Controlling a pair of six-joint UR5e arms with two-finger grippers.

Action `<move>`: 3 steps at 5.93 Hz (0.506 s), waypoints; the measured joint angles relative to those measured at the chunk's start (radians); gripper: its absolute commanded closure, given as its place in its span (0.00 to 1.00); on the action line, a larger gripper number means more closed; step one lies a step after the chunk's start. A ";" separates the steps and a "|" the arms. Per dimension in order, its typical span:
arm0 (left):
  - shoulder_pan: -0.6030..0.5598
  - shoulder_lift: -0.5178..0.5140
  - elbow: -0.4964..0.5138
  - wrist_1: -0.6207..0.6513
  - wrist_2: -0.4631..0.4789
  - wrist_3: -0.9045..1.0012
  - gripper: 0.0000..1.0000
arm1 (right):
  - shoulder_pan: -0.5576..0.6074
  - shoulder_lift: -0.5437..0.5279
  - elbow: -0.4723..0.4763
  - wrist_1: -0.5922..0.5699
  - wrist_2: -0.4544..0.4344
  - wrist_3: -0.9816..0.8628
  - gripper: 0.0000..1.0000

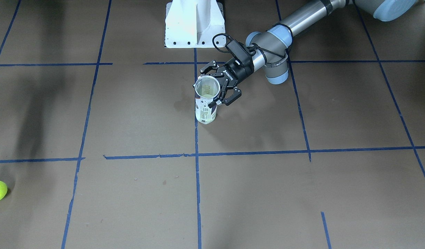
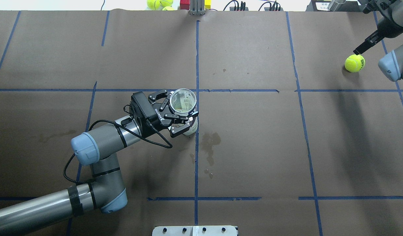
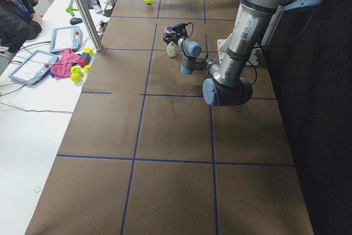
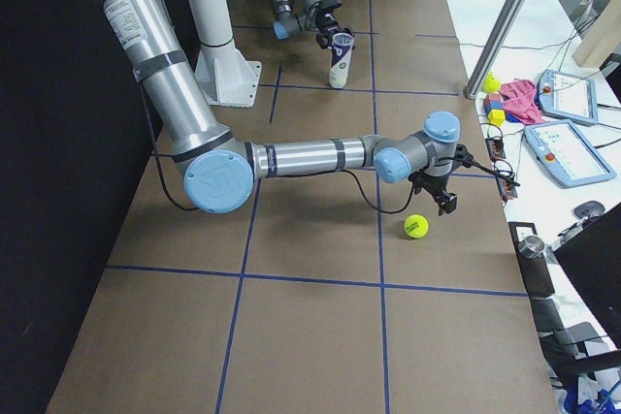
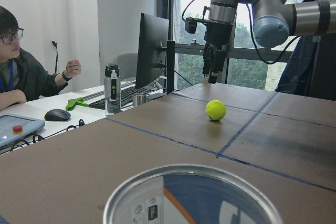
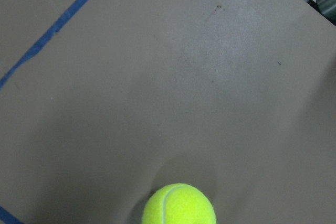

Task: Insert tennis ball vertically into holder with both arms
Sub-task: 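Lower the right gripper onto the second tennis ball and grasp it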

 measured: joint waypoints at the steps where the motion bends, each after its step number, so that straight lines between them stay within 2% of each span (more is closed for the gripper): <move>1: 0.000 0.000 0.000 0.000 0.000 0.000 0.13 | -0.003 -0.011 -0.015 0.041 0.001 0.016 0.00; 3: 0.001 0.000 0.000 0.000 0.000 0.000 0.13 | -0.031 -0.025 -0.047 0.135 -0.001 0.074 0.00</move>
